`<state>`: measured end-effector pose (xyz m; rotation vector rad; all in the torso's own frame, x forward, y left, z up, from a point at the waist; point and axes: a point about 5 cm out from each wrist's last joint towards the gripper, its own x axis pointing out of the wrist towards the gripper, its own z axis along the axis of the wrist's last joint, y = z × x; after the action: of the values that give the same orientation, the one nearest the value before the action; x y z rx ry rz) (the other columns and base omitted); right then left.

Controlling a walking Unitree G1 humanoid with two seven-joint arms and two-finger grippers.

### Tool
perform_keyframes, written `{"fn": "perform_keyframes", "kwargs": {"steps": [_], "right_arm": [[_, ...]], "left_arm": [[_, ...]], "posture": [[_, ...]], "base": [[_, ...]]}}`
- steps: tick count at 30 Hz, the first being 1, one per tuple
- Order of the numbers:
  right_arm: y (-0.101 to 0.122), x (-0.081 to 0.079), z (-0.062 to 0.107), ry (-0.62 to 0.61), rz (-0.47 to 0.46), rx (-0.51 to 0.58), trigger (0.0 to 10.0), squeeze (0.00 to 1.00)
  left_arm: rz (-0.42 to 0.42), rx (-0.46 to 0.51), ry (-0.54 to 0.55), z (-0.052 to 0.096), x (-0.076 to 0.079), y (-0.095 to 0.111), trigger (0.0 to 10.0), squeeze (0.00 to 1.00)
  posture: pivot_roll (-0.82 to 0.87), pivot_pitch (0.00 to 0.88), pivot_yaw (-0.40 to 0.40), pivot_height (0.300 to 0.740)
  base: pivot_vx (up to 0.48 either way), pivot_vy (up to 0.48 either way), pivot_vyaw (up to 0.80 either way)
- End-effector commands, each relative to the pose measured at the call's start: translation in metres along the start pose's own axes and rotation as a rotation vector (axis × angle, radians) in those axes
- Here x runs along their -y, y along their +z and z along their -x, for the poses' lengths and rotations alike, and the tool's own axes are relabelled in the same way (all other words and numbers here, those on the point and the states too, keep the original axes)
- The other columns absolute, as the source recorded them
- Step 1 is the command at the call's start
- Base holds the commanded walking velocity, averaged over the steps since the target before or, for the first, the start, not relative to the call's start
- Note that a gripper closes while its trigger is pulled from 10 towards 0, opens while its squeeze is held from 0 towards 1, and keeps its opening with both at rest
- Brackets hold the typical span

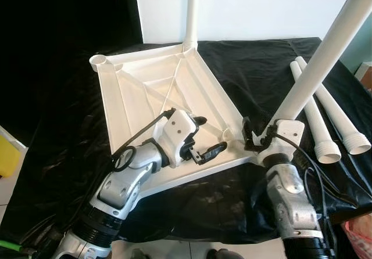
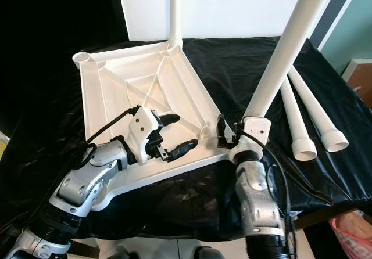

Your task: Building children table

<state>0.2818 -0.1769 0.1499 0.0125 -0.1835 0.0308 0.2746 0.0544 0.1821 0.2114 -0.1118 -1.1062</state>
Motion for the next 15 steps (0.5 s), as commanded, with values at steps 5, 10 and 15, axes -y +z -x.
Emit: {"fn": "perform_keyframes", "kwargs": {"steps": [5,10,15], "right_arm": [[0.000,0.018,0.001,0.151,0.035,-0.017,10.0,0.00],[-0.001,0.021,0.002,0.242,0.071,-0.027,10.0,0.00],[-0.002,0.022,0.002,0.270,0.076,-0.030,10.0,0.00]], "left_arm": [[0.000,-0.006,-0.023,-0.002,0.003,0.000,10.0,0.00],[-0.003,-0.007,-0.029,-0.003,0.004,0.000,10.0,0.00],[-0.003,-0.008,-0.030,-0.004,0.005,-0.001,10.0,0.00]], "posture": [[-0.07,0.121,0.007,0.740],[-0.08,0.122,0.008,0.740],[-0.08,0.122,0.008,0.740]], "base": [[0.000,0.000,0.00],[0.000,0.000,0.00],[0.000,0.000,0.00]]}}
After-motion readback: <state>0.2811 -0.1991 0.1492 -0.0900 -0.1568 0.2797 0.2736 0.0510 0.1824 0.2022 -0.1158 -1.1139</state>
